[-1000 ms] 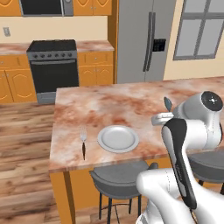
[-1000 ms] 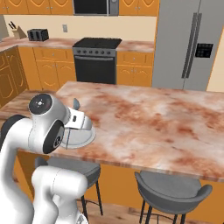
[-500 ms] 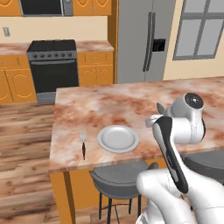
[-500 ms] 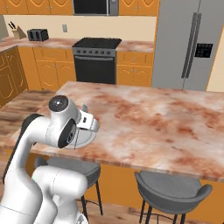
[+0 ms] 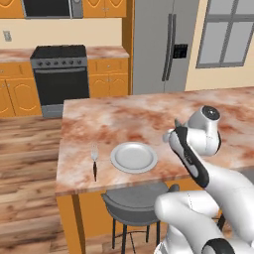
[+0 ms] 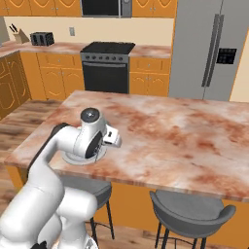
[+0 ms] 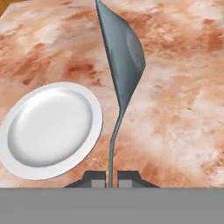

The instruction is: Take the fork and place it on the left side of the plate. Then take the spoon and place it on the right side of the plate. Make sure they're directly next to the plate.

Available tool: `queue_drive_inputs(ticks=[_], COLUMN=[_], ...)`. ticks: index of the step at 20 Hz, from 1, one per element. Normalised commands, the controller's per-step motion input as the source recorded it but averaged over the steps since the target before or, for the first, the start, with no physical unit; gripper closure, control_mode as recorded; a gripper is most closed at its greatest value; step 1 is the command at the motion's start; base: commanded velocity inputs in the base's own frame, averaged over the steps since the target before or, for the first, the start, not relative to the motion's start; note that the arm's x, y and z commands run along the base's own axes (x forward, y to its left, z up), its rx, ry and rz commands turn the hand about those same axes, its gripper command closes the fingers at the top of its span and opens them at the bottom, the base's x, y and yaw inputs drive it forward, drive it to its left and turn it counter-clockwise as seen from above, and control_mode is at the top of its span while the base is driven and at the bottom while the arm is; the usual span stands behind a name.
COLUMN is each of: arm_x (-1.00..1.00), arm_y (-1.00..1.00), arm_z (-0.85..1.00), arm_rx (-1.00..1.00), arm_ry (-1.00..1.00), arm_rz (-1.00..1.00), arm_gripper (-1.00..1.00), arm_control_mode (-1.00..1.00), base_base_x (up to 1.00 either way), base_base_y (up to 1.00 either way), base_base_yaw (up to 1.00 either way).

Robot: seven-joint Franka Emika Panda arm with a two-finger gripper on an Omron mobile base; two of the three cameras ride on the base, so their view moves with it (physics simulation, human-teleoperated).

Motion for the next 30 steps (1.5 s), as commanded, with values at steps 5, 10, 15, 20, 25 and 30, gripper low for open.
queue_drive_inputs(ticks=[5, 10, 15, 20, 25, 30], arm_x=[0.50, 0.41, 0.21, 0.03, 0.00, 0.00], arm_y=[-0.07, 0.00, 0.00, 0.00, 0.00, 0.00], arm_z=[-0.65, -0.51, -0.46, -0.37, -0.05, 0.00], arm_rx=[0.01, 0.00, 0.00, 0.00, 0.00, 0.00], arm_ry=[0.08, 0.05, 0.01, 0.00, 0.00, 0.00], arm_rz=[0.00, 0.00, 0.00, 0.00, 0.00, 0.00], arm_gripper=[1.00, 1.00, 1.00, 1.00, 1.00, 1.00], arm_control_mode=[-1.00, -1.00, -1.00, -1.00, -1.00, -1.00], base_base_x=[0.00, 0.00, 0.00, 0.00, 0.00, 0.00], base_base_y=[0.00, 0.00, 0.00, 0.00, 0.00, 0.00], base_base_yaw=[0.00, 0.00, 0.00, 0.00, 0.00, 0.00])
